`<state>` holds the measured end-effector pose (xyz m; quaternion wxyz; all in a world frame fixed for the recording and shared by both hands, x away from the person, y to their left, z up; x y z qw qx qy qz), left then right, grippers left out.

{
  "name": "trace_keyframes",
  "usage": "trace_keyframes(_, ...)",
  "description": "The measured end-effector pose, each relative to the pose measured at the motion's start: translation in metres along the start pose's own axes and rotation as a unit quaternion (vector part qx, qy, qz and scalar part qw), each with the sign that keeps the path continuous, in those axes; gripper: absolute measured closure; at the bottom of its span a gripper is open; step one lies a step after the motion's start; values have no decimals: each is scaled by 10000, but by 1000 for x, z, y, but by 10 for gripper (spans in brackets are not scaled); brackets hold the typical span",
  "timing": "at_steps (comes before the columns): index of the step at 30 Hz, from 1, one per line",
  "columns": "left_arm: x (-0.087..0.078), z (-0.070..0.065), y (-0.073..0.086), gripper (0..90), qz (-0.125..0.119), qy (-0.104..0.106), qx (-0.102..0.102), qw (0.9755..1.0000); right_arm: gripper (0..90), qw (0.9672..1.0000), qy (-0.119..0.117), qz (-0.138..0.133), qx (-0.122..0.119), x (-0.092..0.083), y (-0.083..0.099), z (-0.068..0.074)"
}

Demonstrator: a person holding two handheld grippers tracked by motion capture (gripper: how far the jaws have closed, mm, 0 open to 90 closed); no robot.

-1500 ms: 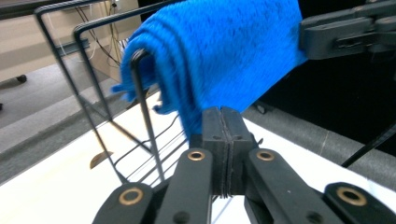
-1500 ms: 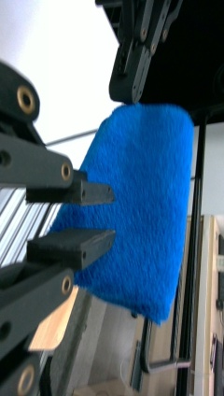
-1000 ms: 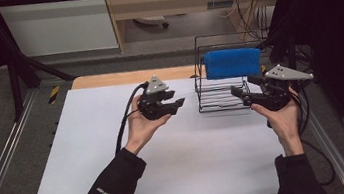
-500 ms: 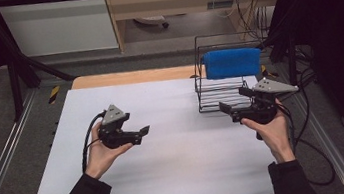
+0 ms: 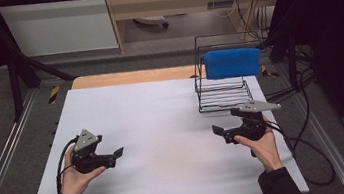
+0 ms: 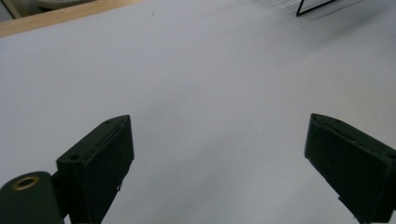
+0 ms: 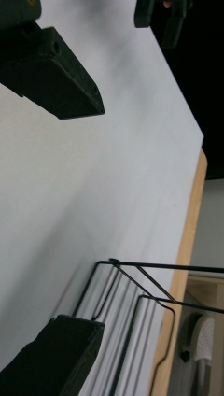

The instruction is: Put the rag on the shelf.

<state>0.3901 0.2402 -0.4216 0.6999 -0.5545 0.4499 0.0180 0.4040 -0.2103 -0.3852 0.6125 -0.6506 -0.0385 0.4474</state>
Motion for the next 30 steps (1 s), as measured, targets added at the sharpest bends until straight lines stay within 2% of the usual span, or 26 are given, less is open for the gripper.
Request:
trace_keyframes(4,-2,6,18,88,-28,74,-103,9999,6,9997,-136,186,15,5,17,-1)
trace_keyframes(9,0,8,35,88,123,62,-67,9999,7,9990,-231,375,-25,7,37,-4)
trace_keyframes(14,0,9,42,88,110,103,-72,9999,7,9981,-310,525,-103,8,59,-7)
trace_keyframes(20,2,8,49,88,187,127,-44,9997,7,9976,-266,646,-7,0,78,-14)
trace_keyframes(24,4,8,53,88,248,106,-45,9996,7,9977,-212,646,88,-4,84,-20)
trace_keyframes(30,4,7,54,88,265,123,-22,9996,7,9975,-192,671,64,-3,85,-20)
Point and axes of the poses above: each handheld gripper's, and its own axes: x roughly forward along the jaws, y roughly out of its underside, z roughly to its left, the point moved 3 cm from there along x, roughly forward along the jaws, and after that the axes turned 7 degrees about z, right-handed, at the moved point
